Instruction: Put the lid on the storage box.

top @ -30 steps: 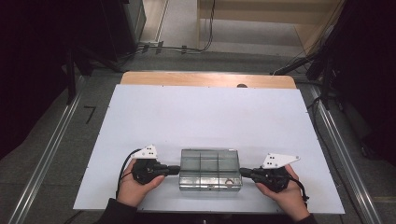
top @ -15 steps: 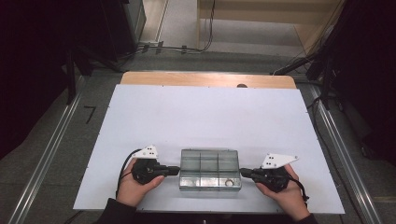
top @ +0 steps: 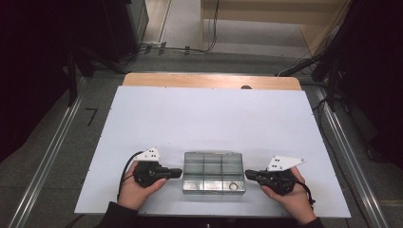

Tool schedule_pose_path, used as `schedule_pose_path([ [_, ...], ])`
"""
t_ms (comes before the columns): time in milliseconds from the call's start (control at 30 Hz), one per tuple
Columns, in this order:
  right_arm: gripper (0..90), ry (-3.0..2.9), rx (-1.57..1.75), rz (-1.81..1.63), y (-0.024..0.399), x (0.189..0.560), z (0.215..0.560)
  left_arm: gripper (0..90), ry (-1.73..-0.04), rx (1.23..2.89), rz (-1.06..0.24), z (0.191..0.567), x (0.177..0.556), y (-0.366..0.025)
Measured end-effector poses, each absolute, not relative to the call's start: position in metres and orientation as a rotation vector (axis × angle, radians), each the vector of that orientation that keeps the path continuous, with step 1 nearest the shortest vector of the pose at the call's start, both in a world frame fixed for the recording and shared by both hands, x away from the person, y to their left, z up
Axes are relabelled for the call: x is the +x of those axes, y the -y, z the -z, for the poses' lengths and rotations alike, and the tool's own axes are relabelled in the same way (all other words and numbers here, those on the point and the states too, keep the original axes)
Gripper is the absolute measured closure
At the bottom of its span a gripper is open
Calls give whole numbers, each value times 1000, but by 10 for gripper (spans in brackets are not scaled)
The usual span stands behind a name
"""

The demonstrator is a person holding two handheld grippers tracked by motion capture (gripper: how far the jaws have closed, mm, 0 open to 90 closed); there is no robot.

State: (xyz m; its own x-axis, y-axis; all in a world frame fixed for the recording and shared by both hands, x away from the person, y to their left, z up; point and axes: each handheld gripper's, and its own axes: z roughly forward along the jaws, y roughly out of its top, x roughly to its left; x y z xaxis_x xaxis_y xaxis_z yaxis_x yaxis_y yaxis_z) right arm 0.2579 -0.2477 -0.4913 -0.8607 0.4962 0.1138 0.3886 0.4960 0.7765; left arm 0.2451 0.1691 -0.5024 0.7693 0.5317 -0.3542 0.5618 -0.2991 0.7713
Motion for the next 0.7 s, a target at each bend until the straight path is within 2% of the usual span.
schedule_pose_path([
  [167, 804, -2578, 792, -1323, 251, 258, 489, 833, -843, 1950, -10, 502, 245, -172],
  [300, 749, -2552, 797, -1343, 252, 258, 487, 760, -846, 1935, -54, 500, 244, -173],
  [367, 703, -2534, 803, -1361, 253, 258, 486, 691, -858, 1928, -84, 499, 243, -173],
  [567, 524, -2475, 820, -1376, 256, 257, 481, 575, -852, 1886, -128, 494, 242, -175],
  [700, 412, -2429, 841, -1396, 259, 258, 478, 443, -851, 1863, -169, 490, 239, -176],
])
